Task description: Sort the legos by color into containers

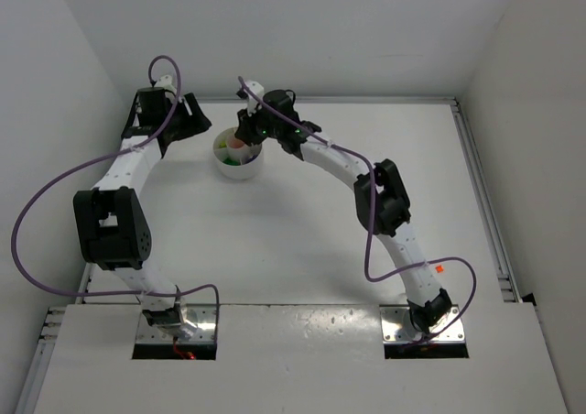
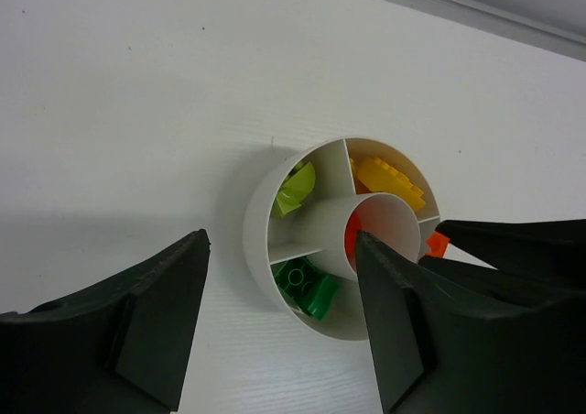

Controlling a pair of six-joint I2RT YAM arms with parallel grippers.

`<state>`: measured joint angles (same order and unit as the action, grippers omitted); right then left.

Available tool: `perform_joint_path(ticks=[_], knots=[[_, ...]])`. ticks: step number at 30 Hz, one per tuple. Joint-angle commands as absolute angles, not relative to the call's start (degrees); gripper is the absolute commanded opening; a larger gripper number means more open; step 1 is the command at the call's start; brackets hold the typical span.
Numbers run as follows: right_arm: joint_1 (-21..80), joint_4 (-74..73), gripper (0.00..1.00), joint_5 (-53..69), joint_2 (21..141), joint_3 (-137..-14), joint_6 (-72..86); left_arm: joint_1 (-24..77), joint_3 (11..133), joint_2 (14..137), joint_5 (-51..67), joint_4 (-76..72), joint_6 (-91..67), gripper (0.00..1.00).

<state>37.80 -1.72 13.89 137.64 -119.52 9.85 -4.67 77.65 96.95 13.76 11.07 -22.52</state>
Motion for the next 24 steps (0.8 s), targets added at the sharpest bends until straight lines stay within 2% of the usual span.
perform_joint_path(ticks=[1, 4, 19, 24], knots=[[38.14, 0.79, 0.30, 13.54, 139.21, -122.34, 9.75, -5.45, 77.61, 94.39, 14.41, 9.84, -22.24, 0.70], [38.14, 1.32, 0.36, 13.54, 139.22, -122.34, 9.76, -5.45, 77.61, 94.39, 14.94, 9.84, -22.24, 0.70], [38.67, 2.37, 0.40, 12.92, 140.27, -123.40, 9.76, -5.45, 76.56, 94.92, 14.94, 9.84, -21.71, 0.70], [38.67, 1.59, 0.40, 12.92, 138.70, -123.93, 9.76, -5.45, 75.85, 93.44, 18.98, 8.62, -17.85, 0.70]])
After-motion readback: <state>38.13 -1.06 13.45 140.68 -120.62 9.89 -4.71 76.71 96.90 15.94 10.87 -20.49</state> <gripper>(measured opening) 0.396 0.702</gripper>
